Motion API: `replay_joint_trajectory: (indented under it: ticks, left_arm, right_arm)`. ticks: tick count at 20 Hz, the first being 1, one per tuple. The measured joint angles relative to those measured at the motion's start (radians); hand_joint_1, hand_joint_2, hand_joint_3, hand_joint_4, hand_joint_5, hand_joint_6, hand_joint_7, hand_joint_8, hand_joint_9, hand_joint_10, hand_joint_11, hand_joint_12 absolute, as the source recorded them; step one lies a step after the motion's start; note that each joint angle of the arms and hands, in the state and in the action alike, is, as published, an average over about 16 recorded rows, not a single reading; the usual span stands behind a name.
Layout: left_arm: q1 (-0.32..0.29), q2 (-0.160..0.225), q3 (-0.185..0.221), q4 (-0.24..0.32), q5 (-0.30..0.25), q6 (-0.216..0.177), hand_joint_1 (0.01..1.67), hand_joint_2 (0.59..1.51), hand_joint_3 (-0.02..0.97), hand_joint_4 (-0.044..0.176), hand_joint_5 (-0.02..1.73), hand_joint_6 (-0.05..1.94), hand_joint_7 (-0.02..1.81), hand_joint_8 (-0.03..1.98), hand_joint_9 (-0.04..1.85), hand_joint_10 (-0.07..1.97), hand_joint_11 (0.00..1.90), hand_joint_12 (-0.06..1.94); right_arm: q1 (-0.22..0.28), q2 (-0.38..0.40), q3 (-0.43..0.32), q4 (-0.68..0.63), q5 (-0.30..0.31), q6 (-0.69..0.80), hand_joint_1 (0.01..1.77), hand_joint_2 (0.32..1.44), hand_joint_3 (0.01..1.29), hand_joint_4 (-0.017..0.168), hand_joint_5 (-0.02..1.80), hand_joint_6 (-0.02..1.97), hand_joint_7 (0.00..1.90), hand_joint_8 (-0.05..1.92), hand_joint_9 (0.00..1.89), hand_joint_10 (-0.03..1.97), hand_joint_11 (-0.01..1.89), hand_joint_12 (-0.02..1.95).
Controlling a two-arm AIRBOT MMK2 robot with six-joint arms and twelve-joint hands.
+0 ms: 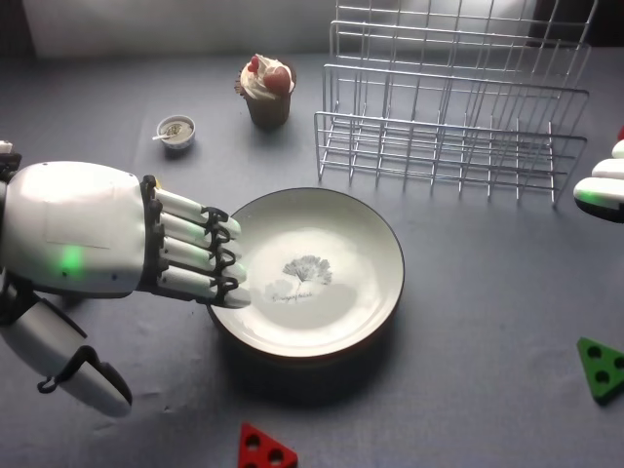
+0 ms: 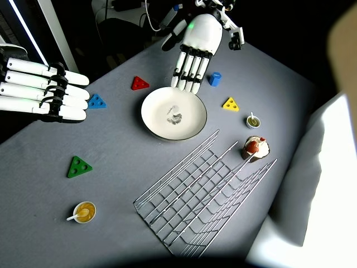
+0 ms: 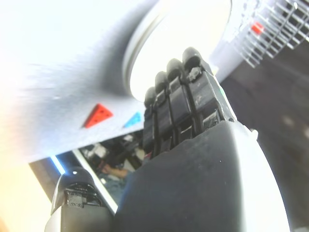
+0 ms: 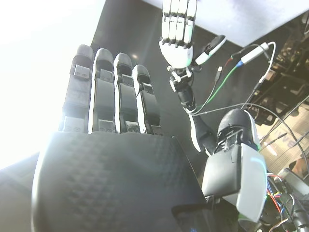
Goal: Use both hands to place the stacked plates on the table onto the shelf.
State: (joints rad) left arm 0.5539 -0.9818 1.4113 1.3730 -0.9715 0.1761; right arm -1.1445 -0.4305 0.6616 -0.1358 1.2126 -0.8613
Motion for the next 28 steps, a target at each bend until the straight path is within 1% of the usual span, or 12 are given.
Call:
replay_joint_trajectory:
  ticks: [9, 18, 23, 28]
  left_arm:
    - [0.010, -0.034, 0.002, 0.035, 0.045, 0.031, 0.02, 1.026, -0.002, -0.001, 0.22, 0.00, 0.30, 0.01, 0.29, 0.00, 0.24, 0.02]
    - [0.026, -0.063, 0.017, 0.076, 0.094, 0.062, 0.02, 1.025, -0.001, -0.007, 0.21, -0.01, 0.29, 0.00, 0.30, 0.00, 0.26, 0.02]
    - [0.034, -0.077, 0.027, 0.081, 0.113, 0.071, 0.02, 1.026, -0.001, -0.010, 0.20, -0.02, 0.27, 0.00, 0.30, 0.00, 0.26, 0.02]
    - [0.041, -0.092, 0.026, 0.067, 0.131, 0.074, 0.02, 1.025, -0.001, -0.010, 0.19, -0.02, 0.26, 0.00, 0.30, 0.00, 0.26, 0.02]
  right_arm:
    - [0.015, -0.010, 0.014, 0.008, -0.012, -0.001, 0.03, 0.96, 0.01, 0.006, 0.20, 0.02, 0.26, 0.00, 0.26, -0.01, 0.23, 0.03]
    - [0.037, -0.026, 0.038, 0.028, -0.038, -0.011, 0.03, 0.96, 0.01, 0.006, 0.19, 0.02, 0.25, 0.00, 0.24, -0.01, 0.21, 0.02]
    - [0.055, -0.036, 0.051, 0.035, -0.062, -0.033, 0.03, 0.96, 0.01, 0.006, 0.19, 0.02, 0.25, 0.00, 0.24, -0.01, 0.20, 0.02]
    - [0.072, -0.046, 0.061, 0.034, -0.094, -0.078, 0.03, 0.96, 0.02, 0.007, 0.18, 0.02, 0.24, 0.00, 0.23, -0.01, 0.19, 0.02]
